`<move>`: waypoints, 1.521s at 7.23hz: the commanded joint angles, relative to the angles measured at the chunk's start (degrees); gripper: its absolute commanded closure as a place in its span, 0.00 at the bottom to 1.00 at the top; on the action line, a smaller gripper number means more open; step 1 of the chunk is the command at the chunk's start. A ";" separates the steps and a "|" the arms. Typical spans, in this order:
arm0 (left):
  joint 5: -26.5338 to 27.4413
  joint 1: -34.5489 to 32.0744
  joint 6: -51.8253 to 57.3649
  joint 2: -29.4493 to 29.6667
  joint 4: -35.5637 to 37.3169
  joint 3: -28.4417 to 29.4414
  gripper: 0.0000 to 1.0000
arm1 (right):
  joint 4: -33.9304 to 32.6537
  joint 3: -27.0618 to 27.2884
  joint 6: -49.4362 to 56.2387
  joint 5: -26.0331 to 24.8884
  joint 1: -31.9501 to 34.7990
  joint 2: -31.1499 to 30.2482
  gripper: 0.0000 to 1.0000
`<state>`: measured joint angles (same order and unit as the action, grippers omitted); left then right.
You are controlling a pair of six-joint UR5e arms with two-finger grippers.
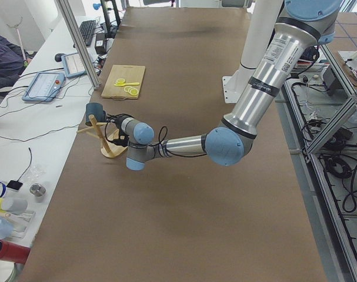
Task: Hang cup on storage rack
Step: 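Hook the mug handle onto a stand branch with the left gripper, then open the left gripper and draw it back from the mug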
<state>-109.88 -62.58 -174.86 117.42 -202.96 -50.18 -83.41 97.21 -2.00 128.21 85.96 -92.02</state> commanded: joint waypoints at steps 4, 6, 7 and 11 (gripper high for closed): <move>-0.16 -0.08 0.22 -2.62 -3.48 -4.20 0.01 | 0.00 0.00 0.07 0.02 0.00 0.00 0.00; -0.51 -0.17 0.22 -5.26 -3.40 -10.61 0.01 | 0.00 -0.09 0.07 0.02 0.00 -0.09 0.00; -0.60 -0.17 0.31 -6.49 -3.40 -14.12 0.01 | 0.00 -0.17 0.07 0.02 0.00 -0.18 0.00; -6.97 -0.34 16.94 -14.57 -3.14 -29.24 0.01 | 0.00 -0.17 0.07 0.11 0.00 -0.44 0.00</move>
<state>-112.56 -62.81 -165.56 105.24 -206.36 -74.90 -83.41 97.11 -1.93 128.32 85.96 -92.44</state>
